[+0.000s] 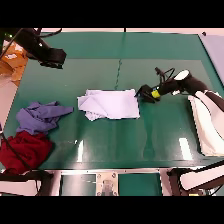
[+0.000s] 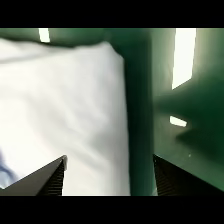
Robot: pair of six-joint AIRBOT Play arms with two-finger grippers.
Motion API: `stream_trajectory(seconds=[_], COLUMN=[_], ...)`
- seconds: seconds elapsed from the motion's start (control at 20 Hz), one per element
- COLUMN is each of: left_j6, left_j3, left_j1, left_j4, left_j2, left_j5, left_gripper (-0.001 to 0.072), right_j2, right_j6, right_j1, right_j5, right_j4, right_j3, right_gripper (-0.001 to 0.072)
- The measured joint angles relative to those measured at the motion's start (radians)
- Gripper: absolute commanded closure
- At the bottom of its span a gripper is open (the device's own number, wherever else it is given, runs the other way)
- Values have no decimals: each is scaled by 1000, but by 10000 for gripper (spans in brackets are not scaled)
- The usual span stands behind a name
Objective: Fold the shirts.
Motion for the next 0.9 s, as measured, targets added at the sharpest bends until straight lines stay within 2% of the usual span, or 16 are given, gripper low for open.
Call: stream_trajectory(seconds=[0.2, 0.25, 0.3, 0.35, 0.6, 0.9], left_j6=[-8, -10, -12, -12, -12, -12], left_j3=[-39, -43, -47, -49, -54, -55], left_j1=[0, 0, 0, 0, 0, 0], left_j4=[0, 0, 0, 0, 0, 0], left_j2=[0, 0, 0, 0, 0, 0], left_j5=[2, 2, 1, 1, -14, -29], left_gripper=[687, 688, 687, 687, 688, 687], right_j2=[-35, -39, -45, -48, -3, 132], right_j6=[-40, -49, -53, -55, -31, 110], right_j1=[71, 91, 112, 127, 120, -173], right_j5=[0, -5, -10, -12, 47, 90], right_j4=[80, 95, 102, 132, 256, 280], right_j3=[-32, -29, -21, -3, 200, 440], right_gripper=[113, 478, 673, 696, 697, 696])
